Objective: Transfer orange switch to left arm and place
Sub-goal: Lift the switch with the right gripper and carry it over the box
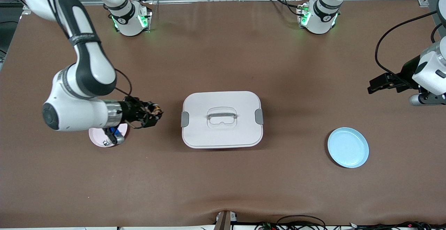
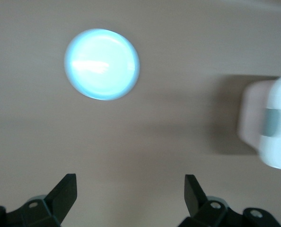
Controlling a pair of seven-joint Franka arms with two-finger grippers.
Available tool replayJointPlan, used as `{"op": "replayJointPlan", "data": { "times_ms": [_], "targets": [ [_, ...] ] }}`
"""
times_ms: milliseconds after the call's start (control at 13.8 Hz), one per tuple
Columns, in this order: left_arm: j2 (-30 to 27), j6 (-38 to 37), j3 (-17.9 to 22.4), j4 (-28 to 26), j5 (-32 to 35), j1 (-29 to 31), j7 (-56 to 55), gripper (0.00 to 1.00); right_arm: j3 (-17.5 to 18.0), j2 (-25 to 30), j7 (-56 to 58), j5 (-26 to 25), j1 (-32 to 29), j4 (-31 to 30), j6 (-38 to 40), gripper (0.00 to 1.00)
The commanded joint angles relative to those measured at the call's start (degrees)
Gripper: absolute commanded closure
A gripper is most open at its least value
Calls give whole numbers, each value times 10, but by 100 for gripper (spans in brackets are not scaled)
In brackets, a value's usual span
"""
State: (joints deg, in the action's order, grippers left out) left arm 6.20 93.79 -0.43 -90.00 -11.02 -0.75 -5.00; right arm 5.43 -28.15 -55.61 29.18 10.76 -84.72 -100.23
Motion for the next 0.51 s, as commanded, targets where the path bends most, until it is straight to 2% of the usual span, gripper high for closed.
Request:
{"op": "replayJointPlan", "data": {
  "times_ms": [0,145,434],
  "targets": [
    [12,-9,3,-8,-144,45,15,0,-4,-18,-96,20,42,54,4,100],
    [15,-4,3,-16,-205,54,14,0,-5,-32,-155,45,64,86,-2,100],
    [30,-1,3,-16,-322,53,14,0,-4,-52,-293,46,123,123,-73,100]
  ]
}}
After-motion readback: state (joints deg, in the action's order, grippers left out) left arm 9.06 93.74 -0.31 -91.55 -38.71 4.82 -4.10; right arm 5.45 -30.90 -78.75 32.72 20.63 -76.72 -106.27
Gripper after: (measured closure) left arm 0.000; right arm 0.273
